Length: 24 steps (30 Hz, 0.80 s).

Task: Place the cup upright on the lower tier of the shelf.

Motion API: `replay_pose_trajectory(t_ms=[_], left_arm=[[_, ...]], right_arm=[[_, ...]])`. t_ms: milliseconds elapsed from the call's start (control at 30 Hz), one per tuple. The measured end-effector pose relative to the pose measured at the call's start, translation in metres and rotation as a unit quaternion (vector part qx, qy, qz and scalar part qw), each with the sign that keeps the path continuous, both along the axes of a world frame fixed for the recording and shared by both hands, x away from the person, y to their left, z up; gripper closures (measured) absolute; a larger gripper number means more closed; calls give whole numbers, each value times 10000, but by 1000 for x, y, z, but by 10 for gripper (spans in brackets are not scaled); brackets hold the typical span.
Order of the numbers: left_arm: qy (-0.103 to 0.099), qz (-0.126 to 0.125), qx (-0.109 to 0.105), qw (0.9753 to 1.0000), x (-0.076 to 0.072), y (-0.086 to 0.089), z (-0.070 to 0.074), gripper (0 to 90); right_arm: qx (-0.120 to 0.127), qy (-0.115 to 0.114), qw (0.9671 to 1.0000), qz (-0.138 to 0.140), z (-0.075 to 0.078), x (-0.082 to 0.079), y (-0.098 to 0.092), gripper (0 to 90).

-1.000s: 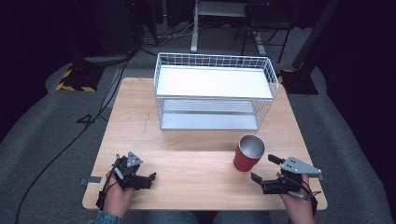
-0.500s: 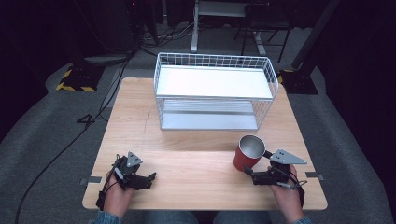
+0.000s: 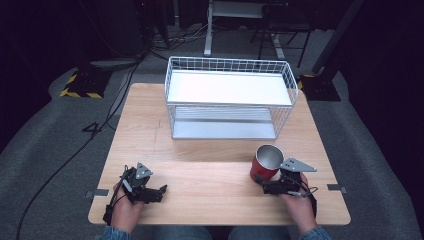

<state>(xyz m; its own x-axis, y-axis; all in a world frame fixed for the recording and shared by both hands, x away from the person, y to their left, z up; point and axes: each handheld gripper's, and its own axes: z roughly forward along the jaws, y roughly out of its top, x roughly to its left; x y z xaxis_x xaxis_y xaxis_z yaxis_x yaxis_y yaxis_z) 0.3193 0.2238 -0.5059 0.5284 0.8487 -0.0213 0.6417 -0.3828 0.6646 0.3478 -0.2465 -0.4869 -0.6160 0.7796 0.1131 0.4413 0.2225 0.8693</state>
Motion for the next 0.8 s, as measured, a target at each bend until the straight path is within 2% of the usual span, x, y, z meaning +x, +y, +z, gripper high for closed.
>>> replay_pose_trajectory(t_ms=[100,167,200,233,267,300,367,500,633,700,800], left_arm=[[0,-2,1,10000,0,0,0,0],[1,-1,-1,10000,0,0,0,0],[0,0,1,10000,0,0,0,0],[-1,0,2,10000,0,0,0,0],[0,-1,1,10000,0,0,0,0],[1,0,1,10000,0,0,0,0],[1,0,0,10000,0,0,0,0],[0,0,0,10000,0,0,0,0],[0,1,0,10000,0,0,0,0],[0,0,0,10000,0,0,0,0],[0,0,-1,10000,0,0,0,0]], right_arm=[[-203,-144,9995,-215,-4,2,3,0],[-272,-223,9991,-243,-6,3,3,0],[-317,-217,9989,-258,-6,3,4,0],[-517,-154,9982,-264,-9,5,4,0],[-613,-82,9977,-277,-11,6,5,0],[-532,-95,9980,-342,-13,6,5,0],[-552,-86,9978,-355,-13,7,6,0],[-369,-14,9991,-219,-13,8,5,0],[-6,190,9996,-219,-13,10,3,137],[-4,135,9996,-239,-13,11,4,143],[-204,-151,9995,-181,-13,10,7,163]])
